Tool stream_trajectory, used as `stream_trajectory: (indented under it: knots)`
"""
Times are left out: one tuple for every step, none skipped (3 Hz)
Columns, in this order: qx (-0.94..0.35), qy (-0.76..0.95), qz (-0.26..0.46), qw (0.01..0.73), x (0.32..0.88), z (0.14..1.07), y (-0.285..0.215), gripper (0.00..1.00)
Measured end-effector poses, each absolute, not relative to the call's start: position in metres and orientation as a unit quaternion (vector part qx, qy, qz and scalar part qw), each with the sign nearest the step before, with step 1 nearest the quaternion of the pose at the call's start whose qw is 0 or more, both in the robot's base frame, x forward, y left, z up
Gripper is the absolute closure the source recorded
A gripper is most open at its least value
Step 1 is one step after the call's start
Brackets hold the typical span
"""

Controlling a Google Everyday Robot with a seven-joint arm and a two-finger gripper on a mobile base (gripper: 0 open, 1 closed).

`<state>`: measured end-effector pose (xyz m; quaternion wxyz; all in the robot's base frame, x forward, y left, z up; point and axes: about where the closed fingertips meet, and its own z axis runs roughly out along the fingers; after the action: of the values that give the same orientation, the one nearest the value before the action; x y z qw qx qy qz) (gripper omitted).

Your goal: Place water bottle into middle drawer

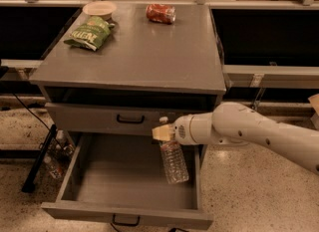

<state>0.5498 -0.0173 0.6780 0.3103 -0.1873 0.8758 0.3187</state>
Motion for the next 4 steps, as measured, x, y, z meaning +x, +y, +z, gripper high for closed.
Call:
stream_trajectory:
  knots:
    - [-0.169, 0.876, 0.331, 0.308, 0.548, 0.658, -0.012, 1.0]
    - [-0.144, 0.881, 0.36, 0.272, 0.546, 0.597, 0.005, 1.0]
    - [-0.144, 0.881, 0.36, 0.272, 0.546, 0.597, 0.005, 1.0]
    - [-0.134, 0.863, 0.401, 0.276, 0.558, 0.576, 0.011, 1.0]
